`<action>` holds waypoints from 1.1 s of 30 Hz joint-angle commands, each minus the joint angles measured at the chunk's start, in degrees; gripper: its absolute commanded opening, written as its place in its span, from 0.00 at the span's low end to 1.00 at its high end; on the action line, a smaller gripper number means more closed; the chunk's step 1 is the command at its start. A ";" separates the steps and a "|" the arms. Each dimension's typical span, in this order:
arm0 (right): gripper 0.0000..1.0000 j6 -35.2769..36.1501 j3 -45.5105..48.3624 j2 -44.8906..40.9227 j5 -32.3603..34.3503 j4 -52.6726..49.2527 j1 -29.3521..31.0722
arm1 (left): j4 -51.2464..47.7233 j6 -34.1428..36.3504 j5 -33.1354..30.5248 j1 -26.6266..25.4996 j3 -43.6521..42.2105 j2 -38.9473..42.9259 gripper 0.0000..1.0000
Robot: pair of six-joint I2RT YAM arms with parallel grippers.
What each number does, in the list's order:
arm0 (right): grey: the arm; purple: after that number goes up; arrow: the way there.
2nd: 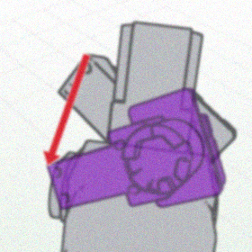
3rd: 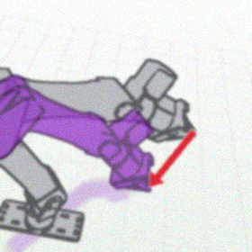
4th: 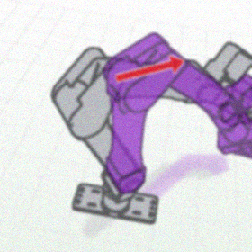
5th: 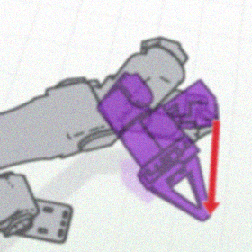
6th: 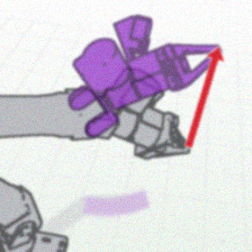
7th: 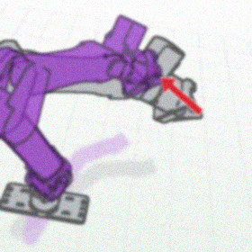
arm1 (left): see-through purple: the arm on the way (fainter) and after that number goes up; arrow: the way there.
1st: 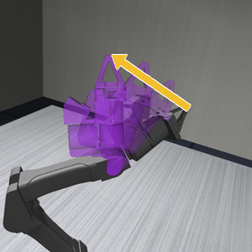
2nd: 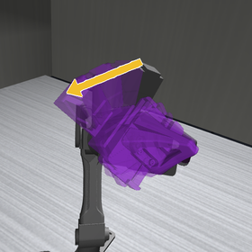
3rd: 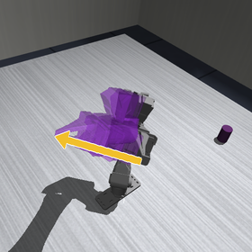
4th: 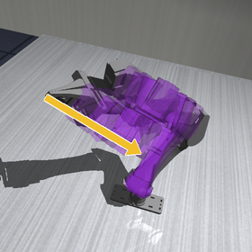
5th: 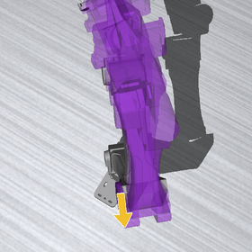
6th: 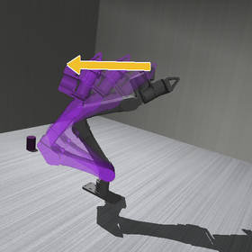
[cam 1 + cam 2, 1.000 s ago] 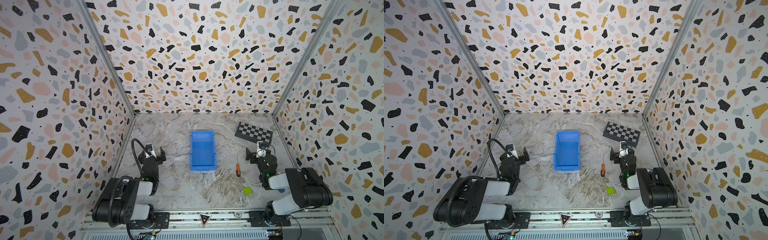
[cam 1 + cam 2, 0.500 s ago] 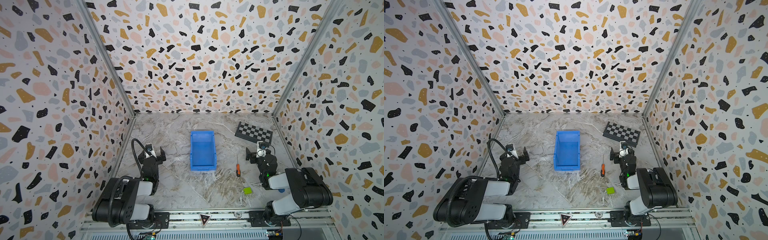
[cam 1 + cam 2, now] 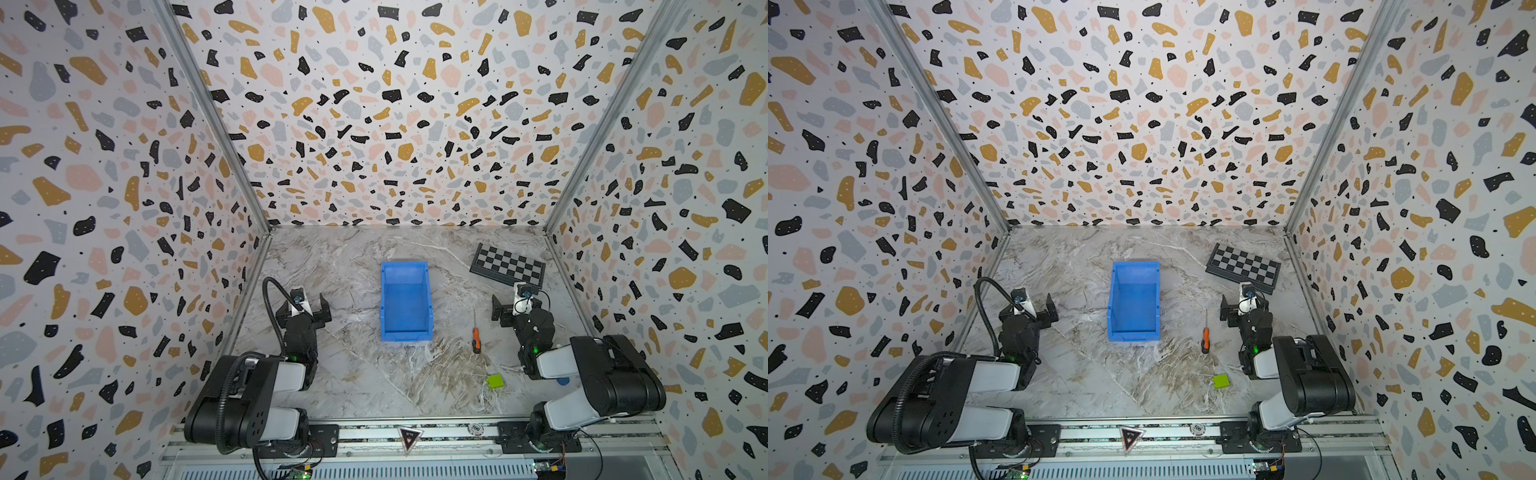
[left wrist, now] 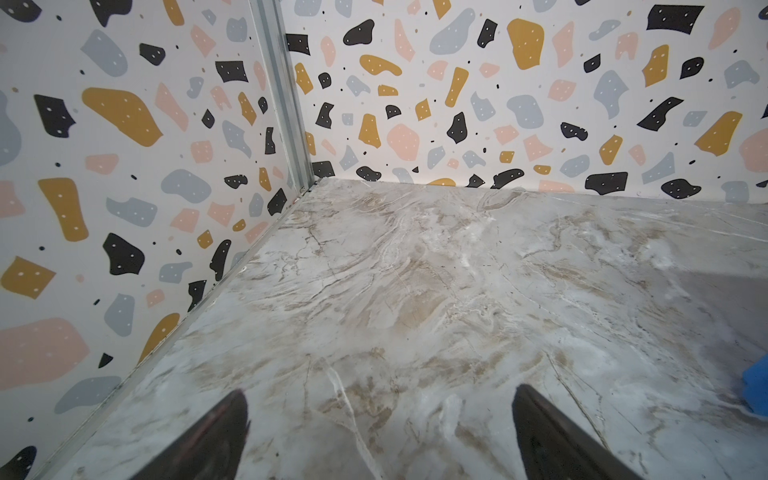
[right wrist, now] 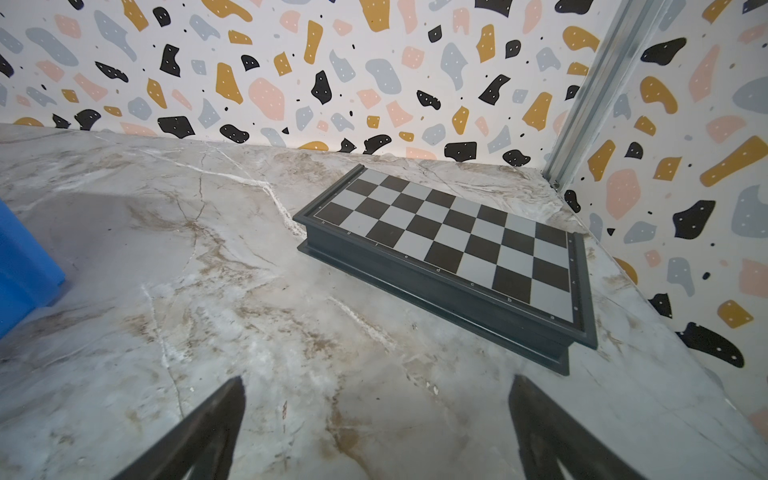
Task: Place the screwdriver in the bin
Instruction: 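Move the right gripper forward over the orange-handled screwdriver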
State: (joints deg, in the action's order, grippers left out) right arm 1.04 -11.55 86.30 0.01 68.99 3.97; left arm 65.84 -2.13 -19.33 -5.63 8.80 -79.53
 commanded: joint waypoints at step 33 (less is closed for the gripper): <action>0.99 -28.09 -37.42 -11.39 8.08 -98.69 25.05 | -68.61 -27.75 3.20 -0.08 39.45 11.71 1.00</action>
State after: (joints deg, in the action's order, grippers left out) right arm -22.31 -49.87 75.61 5.67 -23.64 26.76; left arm -1.32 -27.99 -17.98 -5.69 46.41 -67.61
